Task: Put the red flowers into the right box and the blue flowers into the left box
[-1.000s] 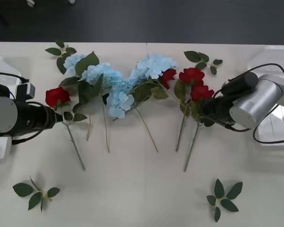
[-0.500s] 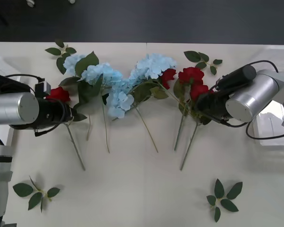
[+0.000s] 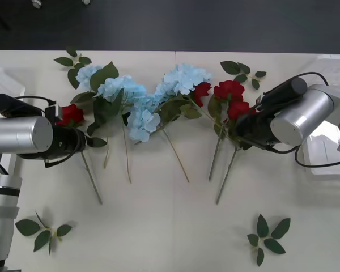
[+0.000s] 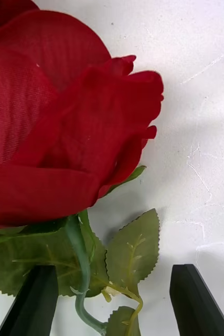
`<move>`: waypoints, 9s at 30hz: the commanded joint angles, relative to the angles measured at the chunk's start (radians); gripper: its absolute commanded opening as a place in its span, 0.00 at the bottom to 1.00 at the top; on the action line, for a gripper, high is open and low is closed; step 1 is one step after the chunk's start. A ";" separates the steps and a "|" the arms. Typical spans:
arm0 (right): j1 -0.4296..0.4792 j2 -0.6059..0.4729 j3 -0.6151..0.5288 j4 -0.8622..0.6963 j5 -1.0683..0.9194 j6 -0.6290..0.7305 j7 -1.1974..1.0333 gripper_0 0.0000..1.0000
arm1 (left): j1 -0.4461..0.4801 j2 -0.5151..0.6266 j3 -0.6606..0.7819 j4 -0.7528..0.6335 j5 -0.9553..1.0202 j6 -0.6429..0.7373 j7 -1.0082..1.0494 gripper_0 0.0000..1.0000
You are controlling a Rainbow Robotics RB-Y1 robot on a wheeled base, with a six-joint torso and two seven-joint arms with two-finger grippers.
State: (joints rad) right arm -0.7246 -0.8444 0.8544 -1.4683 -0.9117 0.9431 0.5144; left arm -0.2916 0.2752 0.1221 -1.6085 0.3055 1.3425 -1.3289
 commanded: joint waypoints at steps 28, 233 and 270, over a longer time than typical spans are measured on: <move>-0.049 0.116 0.002 0.138 0.048 -0.014 0.116 0.00 | -0.004 0.018 -0.065 -0.004 -0.003 -0.046 -0.021 0.00; 0.494 -0.039 -0.348 -0.695 -0.233 -0.695 1.402 0.00 | -0.322 -0.291 0.194 -0.108 1.276 0.577 -1.376 1.00; 0.715 0.007 -1.373 -0.483 -0.240 0.388 1.299 0.00 | -0.250 0.076 0.215 -0.102 0.848 0.460 -0.981 1.00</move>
State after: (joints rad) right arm 0.0313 -0.7652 -0.5515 -1.9603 -1.2203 1.3369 1.9146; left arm -0.5540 0.3433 0.3364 -1.6909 1.2106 1.8090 -2.3587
